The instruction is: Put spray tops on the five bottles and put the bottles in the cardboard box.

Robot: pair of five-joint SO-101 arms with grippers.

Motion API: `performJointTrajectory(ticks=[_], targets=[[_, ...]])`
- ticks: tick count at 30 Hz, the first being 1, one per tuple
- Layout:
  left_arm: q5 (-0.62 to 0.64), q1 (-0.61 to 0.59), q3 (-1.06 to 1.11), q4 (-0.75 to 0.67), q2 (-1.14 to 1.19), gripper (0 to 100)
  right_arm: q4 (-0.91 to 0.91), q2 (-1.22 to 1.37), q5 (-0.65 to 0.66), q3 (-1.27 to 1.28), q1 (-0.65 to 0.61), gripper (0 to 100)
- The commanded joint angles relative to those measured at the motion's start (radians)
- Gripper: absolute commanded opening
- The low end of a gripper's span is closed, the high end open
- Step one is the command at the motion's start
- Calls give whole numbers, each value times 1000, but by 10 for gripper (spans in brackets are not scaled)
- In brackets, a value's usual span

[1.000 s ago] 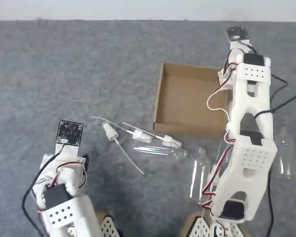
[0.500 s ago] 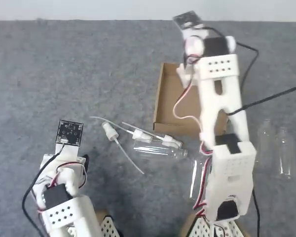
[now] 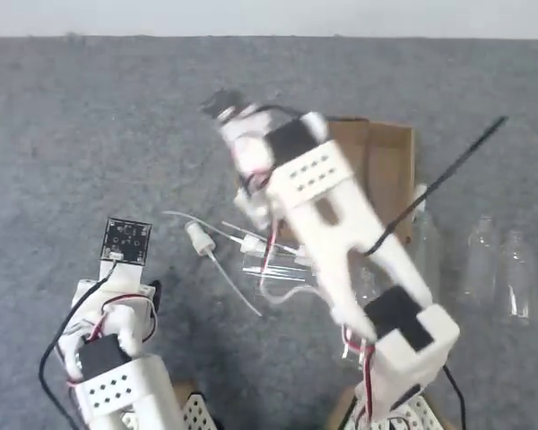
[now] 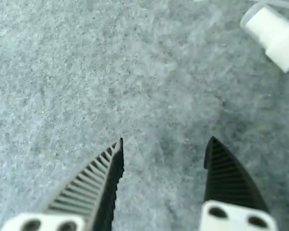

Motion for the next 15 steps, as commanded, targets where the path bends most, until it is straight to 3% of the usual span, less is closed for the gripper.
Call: performJointTrajectory(ticks=[1, 7, 15], targets=[[-11, 5, -1, 11, -21, 246, -170, -110, -11, 124, -90, 220], [-11, 5, 1, 12, -23, 246, -331, -108, 26, 262, -143, 220], [-11, 3, 1, 12, -23, 246, -547, -108, 31, 431, -117, 220]])
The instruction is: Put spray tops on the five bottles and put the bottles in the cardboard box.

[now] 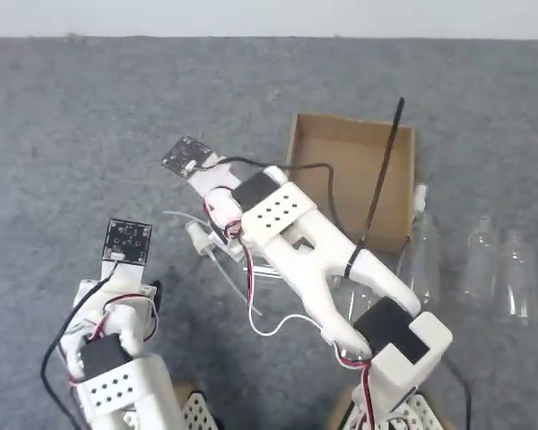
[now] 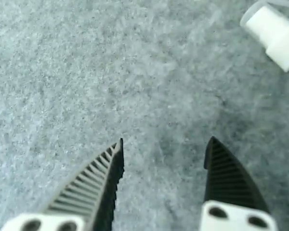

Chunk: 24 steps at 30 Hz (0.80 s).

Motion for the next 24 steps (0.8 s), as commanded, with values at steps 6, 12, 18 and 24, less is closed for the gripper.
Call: performJointTrajectory(ticks=[6, 12, 18, 24], targets=[[-11, 5, -8, 12, -14, 246, -213, -77, 20, 161, 21, 217], [-11, 5, -8, 12, -14, 246, -246, -19, 20, 192, 21, 216], [-11, 3, -8, 12, -14, 246, -259, 62, 14, 157, 25, 121], [-11, 3, -8, 12, -14, 246, -262, 70, 17, 141, 24, 43]])
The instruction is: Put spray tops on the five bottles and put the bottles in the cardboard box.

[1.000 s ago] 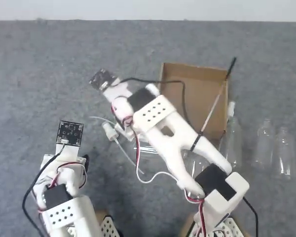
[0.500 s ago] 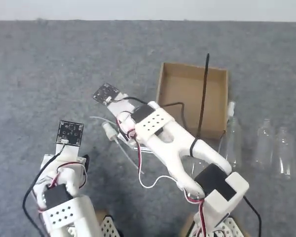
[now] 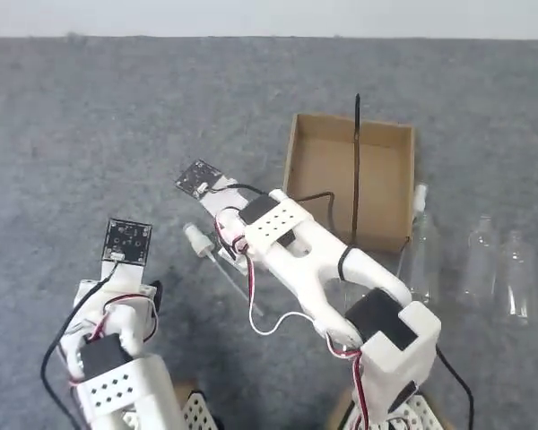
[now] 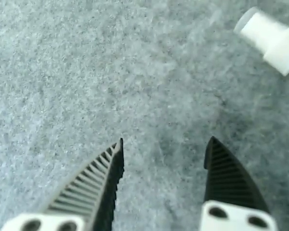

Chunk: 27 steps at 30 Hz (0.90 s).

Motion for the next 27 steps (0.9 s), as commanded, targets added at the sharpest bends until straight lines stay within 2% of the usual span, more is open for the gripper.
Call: performJointTrajectory(ticks=[1, 6, 17, 23, 27], targets=[[-11, 3, -8, 12, -14, 246, -18, -18, 6, -69, 10, 43], [-11, 3, -8, 12, -14, 246, -21, -15, -3, -175, 7, 41], [-11, 3, -8, 12, -14, 246, -50, 10, -184, -284, -4, 50], [-11, 3, -8, 12, -14, 246, -47, 105, -187, -288, -50, 193], [-11, 3, -8, 12, -14, 246, 12, 85, -186, -311, -47, 218]])
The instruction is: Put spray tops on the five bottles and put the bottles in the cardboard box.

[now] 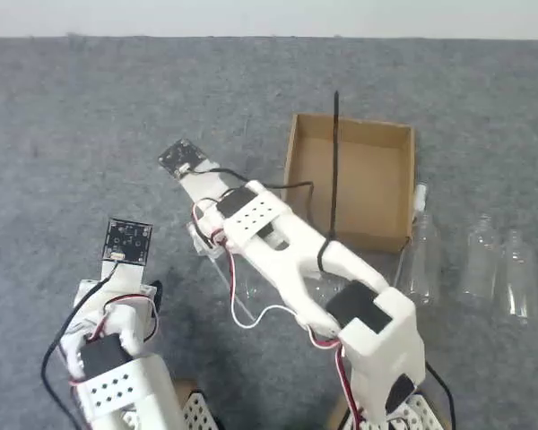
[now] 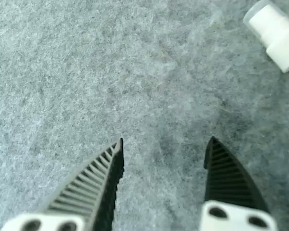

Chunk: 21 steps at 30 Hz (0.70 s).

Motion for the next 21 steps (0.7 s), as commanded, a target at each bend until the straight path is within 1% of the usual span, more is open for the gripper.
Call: performJointTrajectory(ticks=[1, 7, 11, 13, 16, 21], targets=[[-11, 3, -8, 12, -14, 246, 67, -62, -11, -98, 5, 219], [-11, 3, -8, 12, -14, 246, 337, -194, 2, -192, 44, 219], [-11, 3, -8, 12, -14, 246, 516, -251, 152, -187, 50, 217], [-11, 3, -8, 12, -14, 246, 573, -269, 206, -161, 54, 217], [-11, 3, -8, 12, -14, 246, 564, -278, 245, -71, 56, 217], [-11, 3, -8, 12, -14, 246, 383, -349, 253, 155, 56, 217]])
